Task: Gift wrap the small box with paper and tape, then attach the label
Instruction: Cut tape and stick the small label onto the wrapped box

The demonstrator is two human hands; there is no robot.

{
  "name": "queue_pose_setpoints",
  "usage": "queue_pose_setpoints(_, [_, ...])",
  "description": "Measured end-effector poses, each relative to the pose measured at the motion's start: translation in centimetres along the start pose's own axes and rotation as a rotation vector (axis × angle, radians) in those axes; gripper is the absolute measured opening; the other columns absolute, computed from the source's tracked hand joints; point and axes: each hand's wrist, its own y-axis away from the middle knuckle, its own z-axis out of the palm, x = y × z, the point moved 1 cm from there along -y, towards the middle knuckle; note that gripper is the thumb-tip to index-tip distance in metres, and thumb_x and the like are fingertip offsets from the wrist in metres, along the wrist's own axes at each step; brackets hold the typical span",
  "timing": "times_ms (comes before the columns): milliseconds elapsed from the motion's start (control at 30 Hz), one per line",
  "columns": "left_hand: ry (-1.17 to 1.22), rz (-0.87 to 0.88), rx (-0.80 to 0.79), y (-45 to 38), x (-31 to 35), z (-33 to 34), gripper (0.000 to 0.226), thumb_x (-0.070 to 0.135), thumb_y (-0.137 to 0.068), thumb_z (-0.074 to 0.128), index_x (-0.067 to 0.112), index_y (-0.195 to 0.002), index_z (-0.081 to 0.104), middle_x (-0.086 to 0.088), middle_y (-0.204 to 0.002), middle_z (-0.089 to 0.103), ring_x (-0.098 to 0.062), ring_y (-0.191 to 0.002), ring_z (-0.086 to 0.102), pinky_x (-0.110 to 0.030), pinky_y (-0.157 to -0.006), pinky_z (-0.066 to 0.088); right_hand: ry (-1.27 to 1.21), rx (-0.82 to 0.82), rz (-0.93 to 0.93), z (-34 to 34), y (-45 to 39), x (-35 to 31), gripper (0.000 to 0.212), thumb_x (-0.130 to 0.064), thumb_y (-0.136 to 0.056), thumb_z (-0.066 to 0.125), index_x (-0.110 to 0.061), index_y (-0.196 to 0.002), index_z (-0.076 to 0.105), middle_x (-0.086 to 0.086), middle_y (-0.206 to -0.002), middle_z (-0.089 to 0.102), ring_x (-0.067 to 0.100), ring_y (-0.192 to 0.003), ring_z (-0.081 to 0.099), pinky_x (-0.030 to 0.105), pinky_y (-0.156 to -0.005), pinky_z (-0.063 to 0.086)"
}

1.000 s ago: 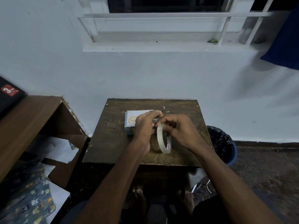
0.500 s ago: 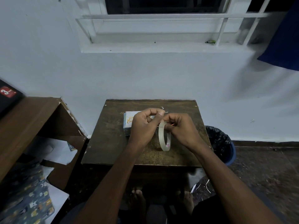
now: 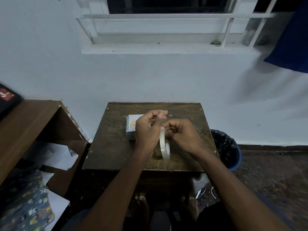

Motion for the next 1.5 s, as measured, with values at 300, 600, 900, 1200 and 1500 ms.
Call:
queue_pose_setpoints(300, [-0.04, -0.096, -0.171, -0.4, 0.1, -0.7, 0.016, 0.009, -0.102, 0.066, 0.015, -0.112, 0.078, 0.005, -0.102, 0.079, -0.007, -0.088, 0.072, -0.033, -0.081, 0.06, 0.131, 0.079, -0.017, -0.7, -0.3, 0.1, 0.028, 0.009, -0.089, 0.07, -0.016, -0.093, 0.08, -0.003, -0.089, 0.08, 0.018, -0.083, 0.077, 0.047, -0.082, 0.063])
queue_pose_setpoints(600, [-0.094, -0.018, -0.331, -1.0, 0.1, -1.5, 0.039, 0.018, -0.09, 0.081, 0.037, -0.124, 0.07, -0.002, -0.115, 0.078, -0.069, -0.085, 0.059, -0.082, -0.076, 0.051, 0.089, 0.133, -0.003, -1.2, -0.2, -0.1, 0.026, 0.01, -0.091, 0.068, -0.011, -0.1, 0.079, -0.001, -0.087, 0.08, 0.006, -0.073, 0.074, 0.019, -0.063, 0.055])
queue_pose_setpoints(900, [-0.152, -0.043, -0.291, -0.1, 0.8, -1.3, 0.033, 0.009, -0.092, 0.08, 0.026, -0.12, 0.074, -0.01, -0.089, 0.081, -0.027, -0.092, 0.079, -0.061, -0.095, 0.059, 0.093, 0.076, 0.01, -1.7, -0.1, -0.4, 0.037, 0.007, -0.089, 0.074, -0.009, -0.122, 0.073, 0.0, -0.098, 0.081, -0.002, -0.075, 0.072, 0.011, -0.064, 0.051])
queue_pose_setpoints(1200, [-0.275, 0.017, -0.279, 0.5, 2.4, -1.5, 0.024, 0.013, -0.099, 0.065, 0.029, -0.114, 0.075, 0.0, -0.088, 0.08, -0.02, -0.099, 0.076, -0.056, -0.1, 0.056, 0.776, 0.164, 0.257, -5.5, -0.8, 1.7, 0.02, -0.008, -0.078, 0.082, -0.027, -0.08, 0.077, -0.009, -0.076, 0.071, 0.011, -0.079, 0.068, 0.028, -0.066, 0.053])
queue_pose_setpoints(1500, [-0.329, -0.009, -0.314, 1.2, 2.5, -1.4, 0.036, 0.017, -0.086, 0.054, 0.03, -0.111, 0.076, 0.0, -0.093, 0.081, -0.019, -0.1, 0.077, -0.06, -0.093, 0.06, 1.023, 0.106, 0.135, -2.4, -0.8, 2.0, 0.015, -0.02, -0.09, 0.072, -0.027, -0.103, 0.077, 0.001, -0.101, 0.073, 0.025, -0.098, 0.068, 0.037, -0.074, 0.055])
